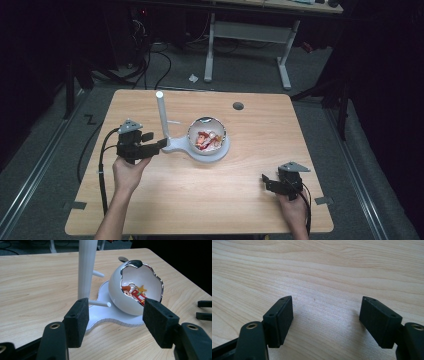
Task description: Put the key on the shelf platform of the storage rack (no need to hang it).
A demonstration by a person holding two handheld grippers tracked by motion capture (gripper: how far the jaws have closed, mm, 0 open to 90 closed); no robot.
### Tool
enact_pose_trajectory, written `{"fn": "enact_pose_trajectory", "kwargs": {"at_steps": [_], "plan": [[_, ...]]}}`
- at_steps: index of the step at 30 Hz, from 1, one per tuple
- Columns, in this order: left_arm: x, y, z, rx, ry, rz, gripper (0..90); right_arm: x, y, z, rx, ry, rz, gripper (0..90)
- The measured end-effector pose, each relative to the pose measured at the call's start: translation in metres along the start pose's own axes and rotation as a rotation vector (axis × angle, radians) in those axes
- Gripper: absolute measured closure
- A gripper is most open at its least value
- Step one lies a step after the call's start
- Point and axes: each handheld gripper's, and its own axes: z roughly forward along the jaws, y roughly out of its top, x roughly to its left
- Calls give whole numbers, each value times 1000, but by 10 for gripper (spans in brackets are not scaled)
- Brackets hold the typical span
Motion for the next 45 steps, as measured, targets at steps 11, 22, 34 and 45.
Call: {"fn": "enact_pose_trajectory", "kwargs": {"at_steps": [11,22,34,45], "plan": [[5,-9,-14,-17,19,-10,379,0,0,0,0,0,0,275],[10,-18,-26,-24,36,-19,372,0,0,0,0,0,0,275],[14,-29,-36,-28,52,-34,363,0,0,0,0,0,0,275],[19,-39,-43,-29,67,-52,357,0,0,0,0,0,0,274]]}}
